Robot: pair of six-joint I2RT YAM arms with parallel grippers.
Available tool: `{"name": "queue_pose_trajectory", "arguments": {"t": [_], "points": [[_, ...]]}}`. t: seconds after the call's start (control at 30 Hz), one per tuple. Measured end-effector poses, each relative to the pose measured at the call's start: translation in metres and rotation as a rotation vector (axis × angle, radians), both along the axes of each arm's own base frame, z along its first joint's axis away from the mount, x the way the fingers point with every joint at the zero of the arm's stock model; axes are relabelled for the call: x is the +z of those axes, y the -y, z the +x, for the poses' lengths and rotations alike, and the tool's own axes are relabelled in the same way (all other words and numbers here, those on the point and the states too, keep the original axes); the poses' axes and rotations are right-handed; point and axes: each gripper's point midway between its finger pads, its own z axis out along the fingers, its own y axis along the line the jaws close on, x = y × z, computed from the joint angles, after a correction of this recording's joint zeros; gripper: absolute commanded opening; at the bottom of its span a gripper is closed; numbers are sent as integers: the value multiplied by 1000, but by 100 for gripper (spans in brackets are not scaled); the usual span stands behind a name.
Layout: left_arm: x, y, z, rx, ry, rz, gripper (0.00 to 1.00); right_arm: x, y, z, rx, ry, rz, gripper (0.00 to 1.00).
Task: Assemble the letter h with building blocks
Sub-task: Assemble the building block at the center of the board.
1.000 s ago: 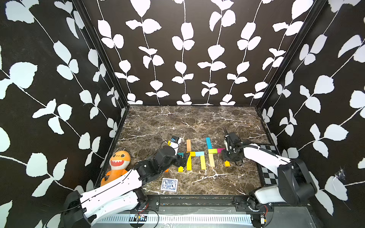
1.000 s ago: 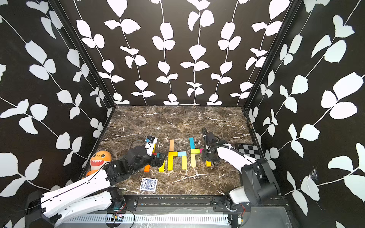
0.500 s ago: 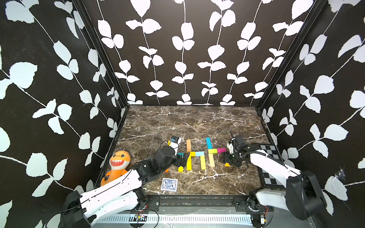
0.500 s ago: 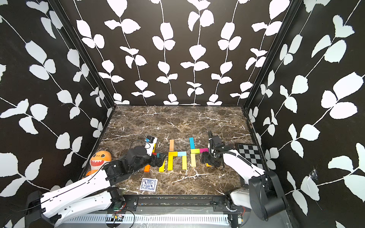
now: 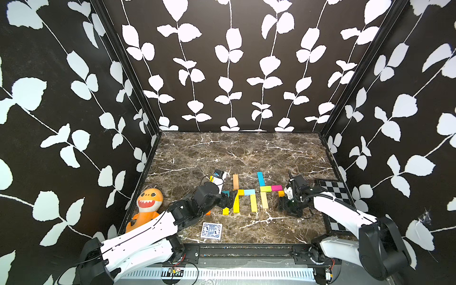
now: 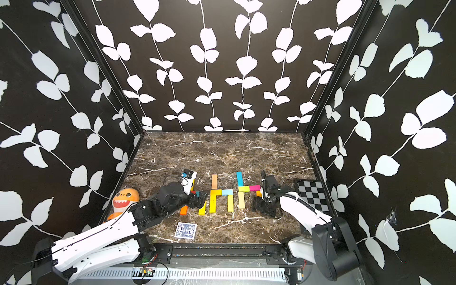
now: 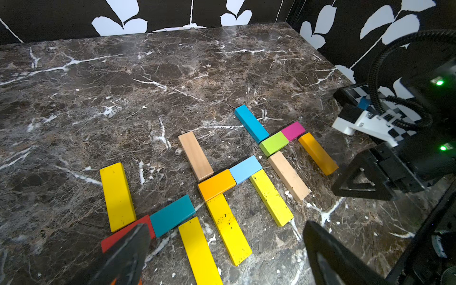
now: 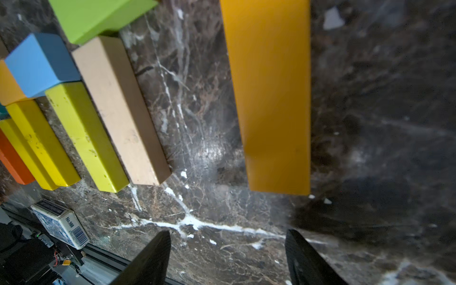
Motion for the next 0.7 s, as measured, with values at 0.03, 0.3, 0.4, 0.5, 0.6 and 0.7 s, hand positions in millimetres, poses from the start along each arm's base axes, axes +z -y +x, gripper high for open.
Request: {"name": "queue_pose_trajectory", "arguments": {"t": [0.03, 0.3, 0.4, 0.5, 0.6, 0.7], "points": [[0, 0, 0, 0, 0, 0, 99, -2, 0, 1, 0, -2, -2, 73], [0, 0, 0, 0, 0, 0, 99, -6, 0, 10, -5, 13, -23, 73], [0, 0, 0, 0, 0, 0, 99, -6, -1, 17, -5, 22, -24, 73], [0, 0, 0, 1, 0, 1, 99, -5, -3, 23, -5, 29, -22, 73], [0, 0, 0, 1, 0, 1, 99, -6, -4, 27, -4, 35, -24, 73], [0, 0, 0, 1, 0, 1, 99, -6, -4, 29, -3, 38, -27, 73]]}}
